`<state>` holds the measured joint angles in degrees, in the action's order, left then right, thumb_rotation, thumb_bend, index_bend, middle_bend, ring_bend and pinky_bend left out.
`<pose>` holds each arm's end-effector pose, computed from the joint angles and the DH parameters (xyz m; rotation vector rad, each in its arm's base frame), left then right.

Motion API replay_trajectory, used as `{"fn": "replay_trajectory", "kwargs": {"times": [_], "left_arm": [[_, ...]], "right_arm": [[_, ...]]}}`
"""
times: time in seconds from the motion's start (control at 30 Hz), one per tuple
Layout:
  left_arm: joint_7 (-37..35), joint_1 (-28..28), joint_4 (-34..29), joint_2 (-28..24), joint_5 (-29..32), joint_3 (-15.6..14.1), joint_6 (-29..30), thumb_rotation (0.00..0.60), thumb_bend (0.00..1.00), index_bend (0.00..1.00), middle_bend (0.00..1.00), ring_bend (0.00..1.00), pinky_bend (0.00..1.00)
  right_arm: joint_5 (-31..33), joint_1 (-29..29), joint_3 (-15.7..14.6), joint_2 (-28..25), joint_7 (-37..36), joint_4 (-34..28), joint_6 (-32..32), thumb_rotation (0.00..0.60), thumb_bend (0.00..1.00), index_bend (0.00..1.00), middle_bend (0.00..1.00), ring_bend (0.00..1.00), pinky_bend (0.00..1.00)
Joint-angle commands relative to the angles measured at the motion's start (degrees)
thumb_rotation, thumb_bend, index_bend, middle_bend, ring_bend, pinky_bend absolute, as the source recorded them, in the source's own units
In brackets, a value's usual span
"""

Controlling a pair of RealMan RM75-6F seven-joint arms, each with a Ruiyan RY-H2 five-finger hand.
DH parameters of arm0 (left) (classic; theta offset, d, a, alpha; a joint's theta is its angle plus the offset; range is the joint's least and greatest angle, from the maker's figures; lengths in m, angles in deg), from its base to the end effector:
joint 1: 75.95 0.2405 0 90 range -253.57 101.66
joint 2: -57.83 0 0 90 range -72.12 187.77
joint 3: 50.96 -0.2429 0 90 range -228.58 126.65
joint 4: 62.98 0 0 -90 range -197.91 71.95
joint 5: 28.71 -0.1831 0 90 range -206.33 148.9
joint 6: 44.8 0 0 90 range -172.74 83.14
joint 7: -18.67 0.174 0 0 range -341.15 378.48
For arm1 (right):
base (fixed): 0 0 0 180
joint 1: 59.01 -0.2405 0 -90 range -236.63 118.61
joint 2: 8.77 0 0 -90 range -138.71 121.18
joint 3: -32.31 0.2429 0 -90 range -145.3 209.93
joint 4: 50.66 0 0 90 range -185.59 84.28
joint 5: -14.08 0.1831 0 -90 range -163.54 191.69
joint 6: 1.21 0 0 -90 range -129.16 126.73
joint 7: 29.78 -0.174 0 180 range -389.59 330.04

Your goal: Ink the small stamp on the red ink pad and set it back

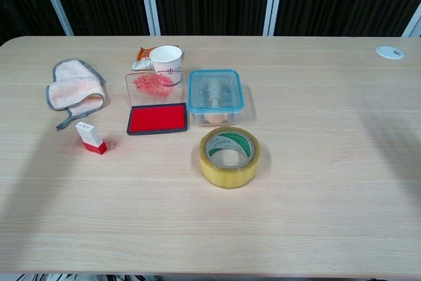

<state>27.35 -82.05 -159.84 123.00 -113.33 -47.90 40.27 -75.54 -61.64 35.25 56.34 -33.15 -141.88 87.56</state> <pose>-0.2719 0.2130 0.1677 -1.4033 -0.8589 -0.8733 -0.2838 -0.1965 0.1804 1.3615 -0.8958 0.9954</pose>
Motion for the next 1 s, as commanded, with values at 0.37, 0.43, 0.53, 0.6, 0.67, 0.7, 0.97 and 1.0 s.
{"fn": "replay_trajectory", "kwargs": {"times": [0.37,0.43,0.53,0.6,0.67,0.7,0.97,1.0], "left_arm": [[0.16,-0.04,0.00,-0.09,0.20,-0.01,-0.20,0.600,0.00,0.00,0.00,0.00,0.00],[0.16,-0.08,0.01,-0.06,0.34,-0.01,-0.38,0.600,0.00,0.00,0.00,0.00,0.00],[0.31,-0.28,-0.06,0.00,0.48,0.04,-0.72,0.600,0.00,0.00,0.00,0.00,0.00],[0.57,-0.40,-0.05,0.04,0.60,0.05,-0.97,0.600,0.00,0.00,0.00,0.00,0.00],[0.84,-0.51,-0.03,0.05,0.76,0.01,-1.29,0.600,0.00,0.00,0.00,0.00,0.00],[1.01,-0.56,0.08,0.04,0.85,0.03,-1.39,0.600,0.00,0.00,0.00,0.00,0.00],[4.11,-2.66,-0.25,-0.80,0.10,0.74,-3.31,0.600,0.00,0.00,0.00,0.00,0.00],[5.00,-3.64,-0.71,-1.05,0.06,1.05,-4.48,0.600,0.00,0.00,0.00,0.00,0.00]], "right_arm": [[0.27,-0.17,-0.12,-0.25,-0.13,-0.43,-0.75,0.600,0.11,0.00,0.00,0.00,0.18],[0.29,-0.20,-0.13,-0.22,-0.04,-0.46,-0.84,0.600,0.11,0.00,0.00,0.00,0.18],[0.65,-0.29,-0.06,-0.18,0.08,-0.43,-1.17,0.600,0.11,0.00,0.00,0.00,0.18],[0.94,-0.34,0.08,-0.17,0.07,-0.45,-1.32,0.600,0.11,0.00,0.00,0.00,0.18],[1.22,-0.42,0.27,-0.14,0.03,-0.47,-1.42,0.600,0.11,0.00,0.00,0.00,0.18],[1.29,-0.45,0.32,-0.12,0.02,-0.48,-1.45,0.600,0.11,0.00,0.00,0.00,0.18],[1.60,-0.53,0.42,-0.01,0.08,-0.68,-1.70,0.600,0.11,0.00,0.00,0.00,0.18],[1.64,-0.58,0.42,-0.04,-0.04,-0.72,-1.83,0.600,0.11,0.00,0.00,0.00,0.18]]}}
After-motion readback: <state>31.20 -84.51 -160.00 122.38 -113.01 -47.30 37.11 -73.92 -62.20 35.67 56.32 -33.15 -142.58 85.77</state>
